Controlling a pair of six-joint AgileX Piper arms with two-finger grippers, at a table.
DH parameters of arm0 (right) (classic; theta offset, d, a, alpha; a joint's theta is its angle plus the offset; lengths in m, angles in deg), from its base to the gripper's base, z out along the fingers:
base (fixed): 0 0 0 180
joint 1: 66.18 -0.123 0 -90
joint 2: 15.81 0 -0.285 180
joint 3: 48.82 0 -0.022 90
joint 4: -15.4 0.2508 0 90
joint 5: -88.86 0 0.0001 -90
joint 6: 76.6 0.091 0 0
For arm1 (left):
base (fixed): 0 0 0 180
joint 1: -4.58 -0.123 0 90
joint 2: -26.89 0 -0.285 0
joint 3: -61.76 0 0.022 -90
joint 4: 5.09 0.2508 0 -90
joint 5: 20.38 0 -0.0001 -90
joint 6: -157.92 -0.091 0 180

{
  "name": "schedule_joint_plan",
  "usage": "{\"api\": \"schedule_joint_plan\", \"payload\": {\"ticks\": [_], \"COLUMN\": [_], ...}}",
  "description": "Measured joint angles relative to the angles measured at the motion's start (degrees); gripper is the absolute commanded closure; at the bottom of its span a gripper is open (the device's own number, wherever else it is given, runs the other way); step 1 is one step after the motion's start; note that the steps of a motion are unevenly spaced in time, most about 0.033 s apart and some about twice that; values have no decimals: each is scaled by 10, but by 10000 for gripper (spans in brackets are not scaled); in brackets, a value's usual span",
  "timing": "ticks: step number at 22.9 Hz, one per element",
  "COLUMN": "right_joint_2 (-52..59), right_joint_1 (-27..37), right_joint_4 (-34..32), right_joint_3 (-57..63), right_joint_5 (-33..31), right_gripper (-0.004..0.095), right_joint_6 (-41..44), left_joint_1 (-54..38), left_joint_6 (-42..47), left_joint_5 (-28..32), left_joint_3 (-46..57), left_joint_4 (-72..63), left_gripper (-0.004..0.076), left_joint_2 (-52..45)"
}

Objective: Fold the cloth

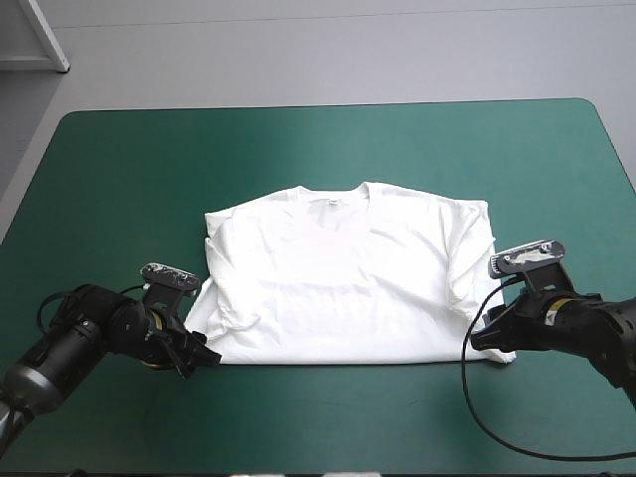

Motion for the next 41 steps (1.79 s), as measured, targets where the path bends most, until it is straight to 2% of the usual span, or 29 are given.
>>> {"api": "schedule_joint_plan", "payload": {"ticks": [4,6,7,13,18,27,30,33,35,37,40,41], "right_joint_2": [0,0,0,0,0,-10,-61,-113,-138,-160,-167,-167], "right_joint_1": [0,0,0,0,0,0,0,0,0,0,0,0], "right_joint_4": [0,0,0,-9,-9,-4,0,-1,-7,-16,-38,-44], "right_joint_3": [0,0,0,0,0,66,119,126,126,132,139,140], "right_joint_5": [18,20,21,21,21,3,29,82,101,101,104,105], "right_gripper": [399,399,399,399,402,389,390,397,498,744,928,922], "right_joint_6": [0,0,0,1,2,15,13,15,17,14,12,12], "left_joint_1": [0,0,0,0,0,0,0,0,0,0,0,0], "left_joint_6": [-1,9,20,46,45,24,24,24,23,22,15,14], "left_joint_5": [19,40,48,46,42,67,67,67,67,68,70,70], "left_joint_3": [0,0,0,0,1,28,29,29,29,30,30,31], "left_joint_4": [7,17,29,70,71,65,64,64,64,64,63,63], "left_gripper": [276,316,365,519,707,705,705,705,705,705,705,705], "left_joint_2": [59,85,95,133,134,128,127,127,127,127,127,127]}}
